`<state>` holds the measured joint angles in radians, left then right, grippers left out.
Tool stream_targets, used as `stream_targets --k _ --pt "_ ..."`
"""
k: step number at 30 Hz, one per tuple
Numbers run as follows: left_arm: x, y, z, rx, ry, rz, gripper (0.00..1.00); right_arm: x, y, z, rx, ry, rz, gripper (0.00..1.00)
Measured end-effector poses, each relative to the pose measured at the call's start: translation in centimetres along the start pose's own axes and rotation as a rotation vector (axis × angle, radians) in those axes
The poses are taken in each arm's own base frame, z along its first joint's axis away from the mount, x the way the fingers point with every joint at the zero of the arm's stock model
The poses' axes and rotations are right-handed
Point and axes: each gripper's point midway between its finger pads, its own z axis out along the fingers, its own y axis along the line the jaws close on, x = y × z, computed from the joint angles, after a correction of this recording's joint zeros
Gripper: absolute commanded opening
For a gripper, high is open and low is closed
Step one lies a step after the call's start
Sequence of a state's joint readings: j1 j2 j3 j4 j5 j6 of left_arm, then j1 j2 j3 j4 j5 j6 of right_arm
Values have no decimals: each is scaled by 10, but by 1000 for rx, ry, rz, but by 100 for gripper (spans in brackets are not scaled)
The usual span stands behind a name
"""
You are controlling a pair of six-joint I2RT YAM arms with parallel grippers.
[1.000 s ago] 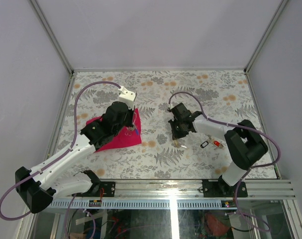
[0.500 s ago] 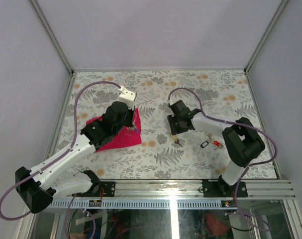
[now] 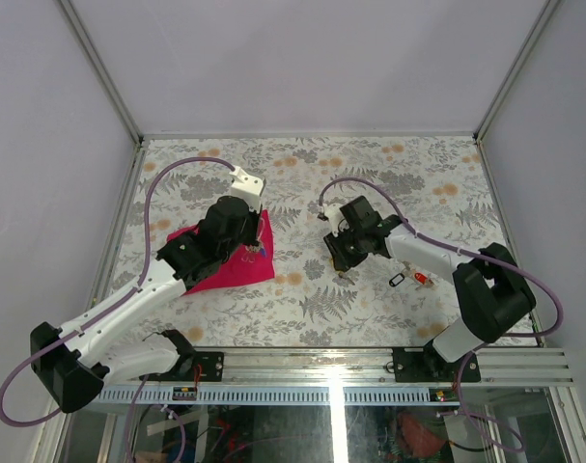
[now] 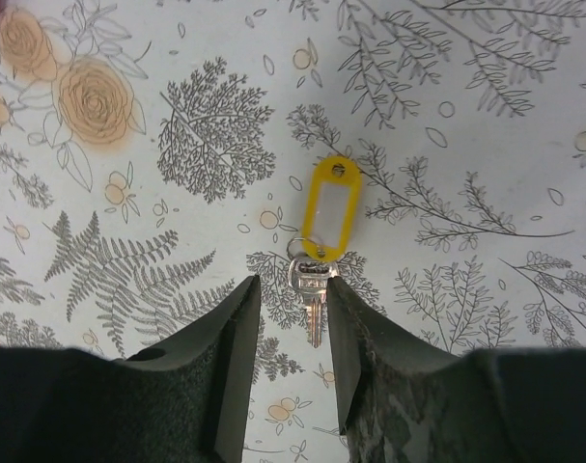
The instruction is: Put the keys on the keyring
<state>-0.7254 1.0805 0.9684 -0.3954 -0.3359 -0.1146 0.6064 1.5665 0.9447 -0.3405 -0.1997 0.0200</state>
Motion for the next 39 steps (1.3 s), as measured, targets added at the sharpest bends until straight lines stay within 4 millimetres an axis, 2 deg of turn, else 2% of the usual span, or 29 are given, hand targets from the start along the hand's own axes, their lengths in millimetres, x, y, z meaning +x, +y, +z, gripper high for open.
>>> stream_targets --k 8,18,25,33,39 --pt "1 -1 1 4 4 1 0 9 2 13 -56 87 -98 38" --pt "1 -1 1 7 4 1 0 18 -1 22 -67 133 -122 34" --pt "1 -2 1 10 4 1 0 21 -2 26 -69 150 -126 21" --pt "1 -3 1 13 5 1 0 21 -1 26 -73 150 -127 1" --pt "1 -3 1 14 5 1 0 19 2 20 -86 137 -127 0"
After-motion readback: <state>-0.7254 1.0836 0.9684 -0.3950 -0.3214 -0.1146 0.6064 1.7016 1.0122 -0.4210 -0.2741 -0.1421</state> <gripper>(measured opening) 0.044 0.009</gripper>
